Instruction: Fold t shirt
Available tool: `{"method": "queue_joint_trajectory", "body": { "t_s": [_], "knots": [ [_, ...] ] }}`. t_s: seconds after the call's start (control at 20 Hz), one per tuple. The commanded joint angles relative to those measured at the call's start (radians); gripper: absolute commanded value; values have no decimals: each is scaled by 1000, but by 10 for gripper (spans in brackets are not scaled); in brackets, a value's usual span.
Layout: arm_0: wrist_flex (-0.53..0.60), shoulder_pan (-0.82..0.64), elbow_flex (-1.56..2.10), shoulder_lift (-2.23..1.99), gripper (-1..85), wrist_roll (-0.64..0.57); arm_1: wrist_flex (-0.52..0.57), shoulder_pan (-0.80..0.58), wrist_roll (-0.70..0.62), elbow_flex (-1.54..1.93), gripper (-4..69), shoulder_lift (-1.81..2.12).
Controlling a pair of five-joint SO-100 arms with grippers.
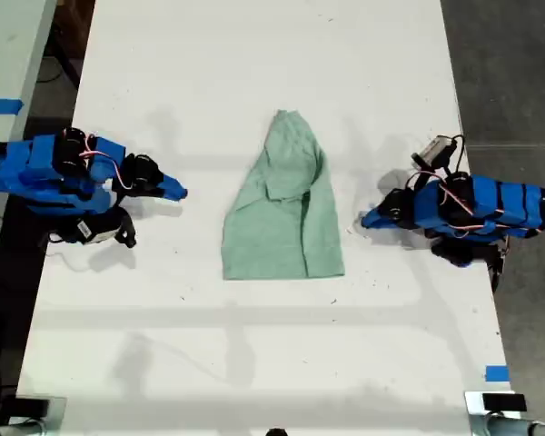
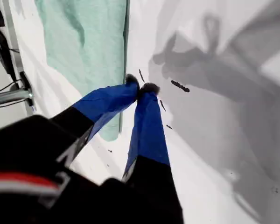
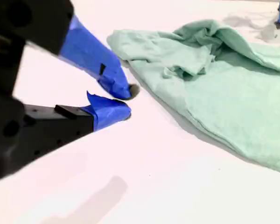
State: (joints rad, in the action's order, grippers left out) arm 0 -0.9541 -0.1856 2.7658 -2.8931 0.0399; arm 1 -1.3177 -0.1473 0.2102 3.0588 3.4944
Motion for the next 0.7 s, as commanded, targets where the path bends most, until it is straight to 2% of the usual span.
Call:
{"method": "queue_joint_trajectory", "body": {
  "t_s": [0.0,0.1,0.3,0.35,0.55,0.6,0.65],
  "knots": [
    [71,72,-325,503,161,41,3,-9,-5,54,22,14],
    [121,115,-506,773,172,35,3,-9,-8,54,22,14],
    [107,147,-773,1124,170,28,3,-6,-11,54,22,14],
    [87,155,-848,1206,168,25,3,-5,-11,54,22,14],
    [-123,123,-1112,1516,157,43,3,-3,-14,54,22,14],
    [-146,110,-1137,1555,51,48,3,-3,-14,54,22,14],
    [-163,106,-1140,1562,-2,80,3,-3,-15,54,22,14]
  ]
}}
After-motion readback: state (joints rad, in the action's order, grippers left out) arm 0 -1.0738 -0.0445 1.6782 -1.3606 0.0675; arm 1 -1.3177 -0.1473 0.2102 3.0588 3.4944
